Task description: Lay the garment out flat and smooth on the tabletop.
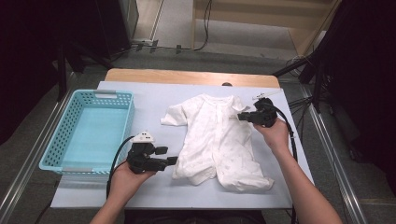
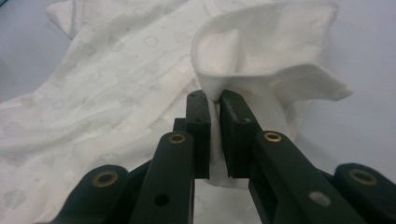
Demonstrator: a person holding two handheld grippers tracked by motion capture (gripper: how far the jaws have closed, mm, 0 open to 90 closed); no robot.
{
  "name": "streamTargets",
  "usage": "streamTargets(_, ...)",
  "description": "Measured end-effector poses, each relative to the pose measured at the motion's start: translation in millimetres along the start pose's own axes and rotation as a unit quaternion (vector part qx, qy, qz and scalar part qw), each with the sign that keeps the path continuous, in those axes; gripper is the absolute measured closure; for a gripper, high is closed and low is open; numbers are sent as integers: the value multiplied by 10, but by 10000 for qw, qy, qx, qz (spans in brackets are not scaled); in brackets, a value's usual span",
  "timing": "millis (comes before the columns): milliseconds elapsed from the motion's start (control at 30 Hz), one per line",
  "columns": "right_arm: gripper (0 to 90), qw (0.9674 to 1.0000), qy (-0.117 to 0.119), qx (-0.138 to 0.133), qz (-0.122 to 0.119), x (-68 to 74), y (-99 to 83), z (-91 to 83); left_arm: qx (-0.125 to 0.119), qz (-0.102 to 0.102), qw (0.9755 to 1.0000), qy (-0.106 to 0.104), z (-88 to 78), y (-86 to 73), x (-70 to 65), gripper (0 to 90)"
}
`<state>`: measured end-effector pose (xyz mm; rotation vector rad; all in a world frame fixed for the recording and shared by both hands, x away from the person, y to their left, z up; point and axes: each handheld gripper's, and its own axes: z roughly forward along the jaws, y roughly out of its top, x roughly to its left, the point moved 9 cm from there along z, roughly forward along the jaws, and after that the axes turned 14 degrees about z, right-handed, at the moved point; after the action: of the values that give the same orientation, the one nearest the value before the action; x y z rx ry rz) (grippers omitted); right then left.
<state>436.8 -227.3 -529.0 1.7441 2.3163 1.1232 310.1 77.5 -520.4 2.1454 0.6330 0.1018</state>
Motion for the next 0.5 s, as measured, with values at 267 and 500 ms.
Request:
streamTargets(267,739,9994,221,201,-200,231,-49,118,12,-1,10000,-15,12,2,-10,367)
streamTargets(500,624,9983,408,126,-401,353,-29,107,11,8,10000,-15,9,-2,-9,368)
